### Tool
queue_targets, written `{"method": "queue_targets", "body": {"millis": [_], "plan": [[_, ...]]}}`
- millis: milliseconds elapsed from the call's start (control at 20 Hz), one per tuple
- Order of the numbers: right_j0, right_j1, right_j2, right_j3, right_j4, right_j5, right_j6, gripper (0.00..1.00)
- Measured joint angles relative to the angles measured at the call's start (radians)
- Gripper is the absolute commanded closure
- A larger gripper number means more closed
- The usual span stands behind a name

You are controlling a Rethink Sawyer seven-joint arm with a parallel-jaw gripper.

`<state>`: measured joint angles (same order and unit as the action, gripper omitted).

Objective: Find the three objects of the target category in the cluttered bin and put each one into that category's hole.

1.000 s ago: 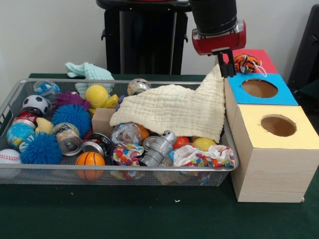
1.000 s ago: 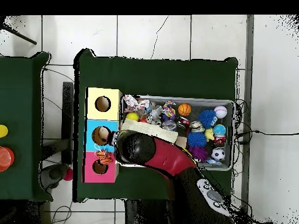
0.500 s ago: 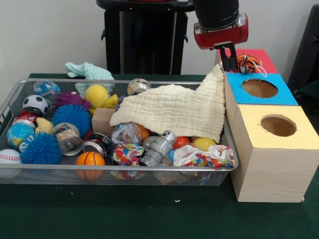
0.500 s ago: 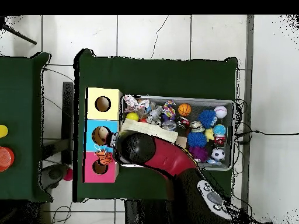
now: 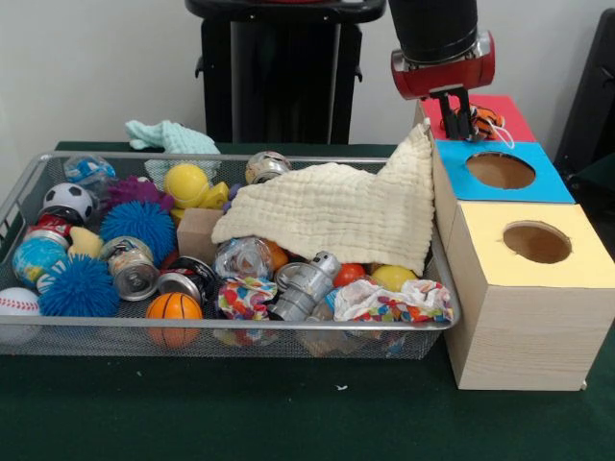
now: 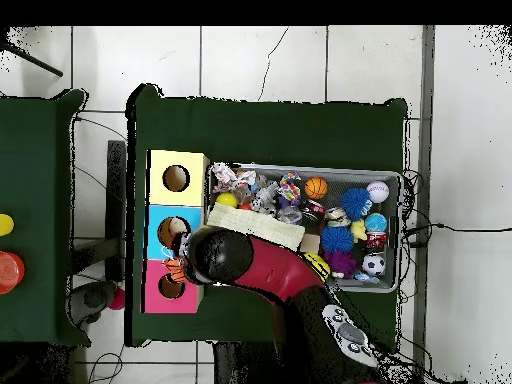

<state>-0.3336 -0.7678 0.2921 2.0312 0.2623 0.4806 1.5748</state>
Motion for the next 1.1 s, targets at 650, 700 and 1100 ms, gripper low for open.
{"method": "queue_targets", "body": {"millis": [650, 700, 1100], "plan": [[0.061, 0.05, -0.029, -0.012, 0.002, -0.011, 0.0, 1.0], [0.064, 0.049, -0.032, -0.012, 0.002, -0.011, 0.0, 1.0], [0.067, 0.049, -0.036, -0.014, 0.003, -0.011, 0.0, 1.0]]}}
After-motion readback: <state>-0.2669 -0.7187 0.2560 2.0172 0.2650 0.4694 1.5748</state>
